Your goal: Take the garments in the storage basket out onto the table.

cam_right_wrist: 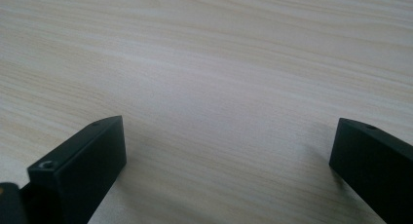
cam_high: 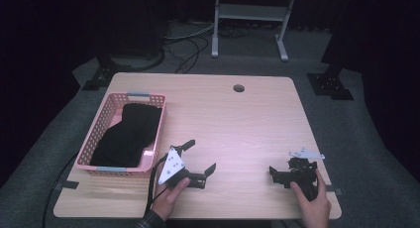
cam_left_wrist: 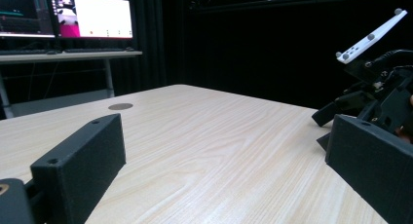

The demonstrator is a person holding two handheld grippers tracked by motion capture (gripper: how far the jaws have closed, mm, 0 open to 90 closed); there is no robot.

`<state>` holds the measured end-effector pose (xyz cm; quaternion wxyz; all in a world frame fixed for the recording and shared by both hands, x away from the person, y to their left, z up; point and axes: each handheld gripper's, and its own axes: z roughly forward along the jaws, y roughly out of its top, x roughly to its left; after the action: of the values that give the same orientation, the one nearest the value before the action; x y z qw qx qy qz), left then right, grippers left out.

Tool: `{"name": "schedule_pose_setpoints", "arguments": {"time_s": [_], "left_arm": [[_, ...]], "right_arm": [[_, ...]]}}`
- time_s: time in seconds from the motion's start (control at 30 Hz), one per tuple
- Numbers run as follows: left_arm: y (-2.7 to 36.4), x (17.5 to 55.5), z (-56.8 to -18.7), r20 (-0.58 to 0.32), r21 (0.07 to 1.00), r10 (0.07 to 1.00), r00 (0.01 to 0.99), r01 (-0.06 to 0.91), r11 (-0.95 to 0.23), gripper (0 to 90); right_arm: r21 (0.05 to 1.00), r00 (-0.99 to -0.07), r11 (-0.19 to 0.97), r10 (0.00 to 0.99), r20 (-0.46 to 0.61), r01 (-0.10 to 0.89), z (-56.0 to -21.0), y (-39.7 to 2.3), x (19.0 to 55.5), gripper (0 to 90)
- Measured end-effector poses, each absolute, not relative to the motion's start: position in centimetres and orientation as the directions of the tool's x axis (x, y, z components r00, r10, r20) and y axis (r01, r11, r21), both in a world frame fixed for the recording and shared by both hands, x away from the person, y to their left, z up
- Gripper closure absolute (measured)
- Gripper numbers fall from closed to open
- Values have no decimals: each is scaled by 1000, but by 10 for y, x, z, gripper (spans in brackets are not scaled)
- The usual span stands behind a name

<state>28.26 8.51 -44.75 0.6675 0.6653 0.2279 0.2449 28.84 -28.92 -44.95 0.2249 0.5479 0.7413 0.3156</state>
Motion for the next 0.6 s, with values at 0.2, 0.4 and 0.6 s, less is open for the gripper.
{"name": "schedule_pose_setpoints", "arguments": {"time_s": [0.2,0.4,0.6], "left_arm": [[85,283,-447,21,1000,628,778,-19,-10,3],[85,283,-447,23,1000,618,786,-21,-11,3],[86,284,-446,19,1000,604,797,-8,-21,2]], "right_arm": [[715,-299,201,954,12,670,-449,-289,288,0],[715,-299,201,954,12,670,-449,-289,288,0],[715,-299,201,954,12,670,-449,-289,288,0]]}}
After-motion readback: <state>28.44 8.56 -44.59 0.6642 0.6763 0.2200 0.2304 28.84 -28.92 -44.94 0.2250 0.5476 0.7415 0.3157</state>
